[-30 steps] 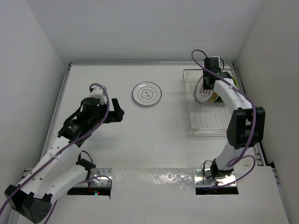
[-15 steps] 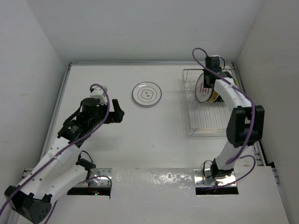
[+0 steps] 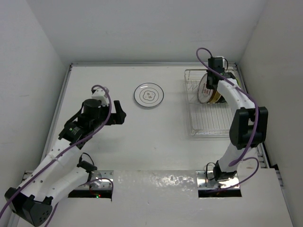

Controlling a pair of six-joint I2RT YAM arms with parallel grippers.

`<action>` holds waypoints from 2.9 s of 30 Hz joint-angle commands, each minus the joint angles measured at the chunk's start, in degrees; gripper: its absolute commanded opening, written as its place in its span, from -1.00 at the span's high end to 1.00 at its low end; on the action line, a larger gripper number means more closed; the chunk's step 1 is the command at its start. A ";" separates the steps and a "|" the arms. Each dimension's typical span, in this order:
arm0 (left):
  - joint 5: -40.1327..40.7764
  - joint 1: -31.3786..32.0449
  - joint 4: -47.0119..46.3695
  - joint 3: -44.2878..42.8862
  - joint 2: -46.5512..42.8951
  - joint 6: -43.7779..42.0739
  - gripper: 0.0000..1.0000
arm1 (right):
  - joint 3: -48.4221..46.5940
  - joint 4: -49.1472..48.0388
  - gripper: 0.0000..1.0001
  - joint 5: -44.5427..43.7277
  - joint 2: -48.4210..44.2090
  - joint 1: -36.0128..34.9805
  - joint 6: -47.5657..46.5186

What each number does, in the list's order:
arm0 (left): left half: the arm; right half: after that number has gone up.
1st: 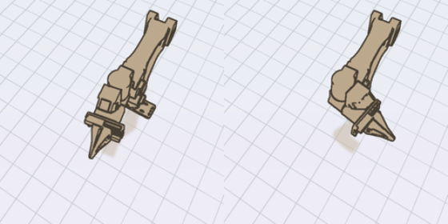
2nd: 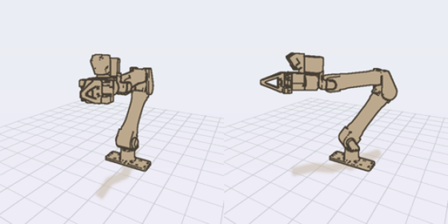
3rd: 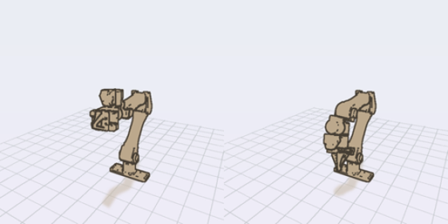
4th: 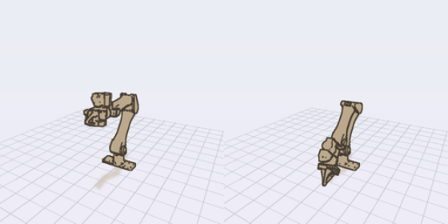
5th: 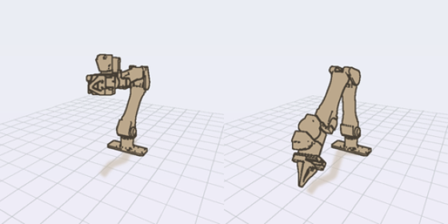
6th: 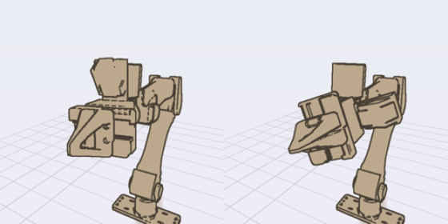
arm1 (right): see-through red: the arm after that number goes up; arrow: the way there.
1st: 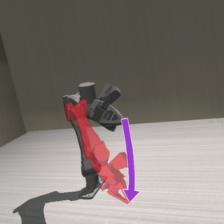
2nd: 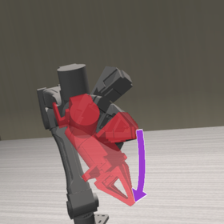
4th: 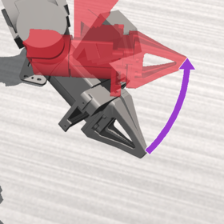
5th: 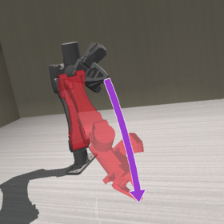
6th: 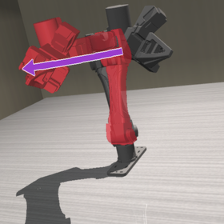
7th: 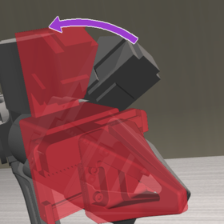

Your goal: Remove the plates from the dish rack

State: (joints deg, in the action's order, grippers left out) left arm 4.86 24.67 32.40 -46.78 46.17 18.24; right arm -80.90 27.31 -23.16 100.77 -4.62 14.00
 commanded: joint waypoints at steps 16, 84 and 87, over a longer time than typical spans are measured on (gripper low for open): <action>-0.20 -0.23 -2.34 -0.23 -1.61 -0.57 -1.00 | -12.61 11.71 1.00 -10.51 -15.23 -3.46 -0.46; -14.08 -7.34 -40.84 -19.21 51.37 25.44 1.00 | 33.79 -1.38 -0.98 11.38 -48.92 -17.17 11.32; -16.02 -7.79 -41.02 -22.90 56.82 25.09 1.00 | 34.23 -0.94 -0.98 11.64 -49.27 -17.26 9.65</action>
State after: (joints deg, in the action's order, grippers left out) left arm -7.57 17.76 -3.95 -65.36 101.23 42.61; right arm -45.76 25.82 -10.48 52.53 -21.89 26.92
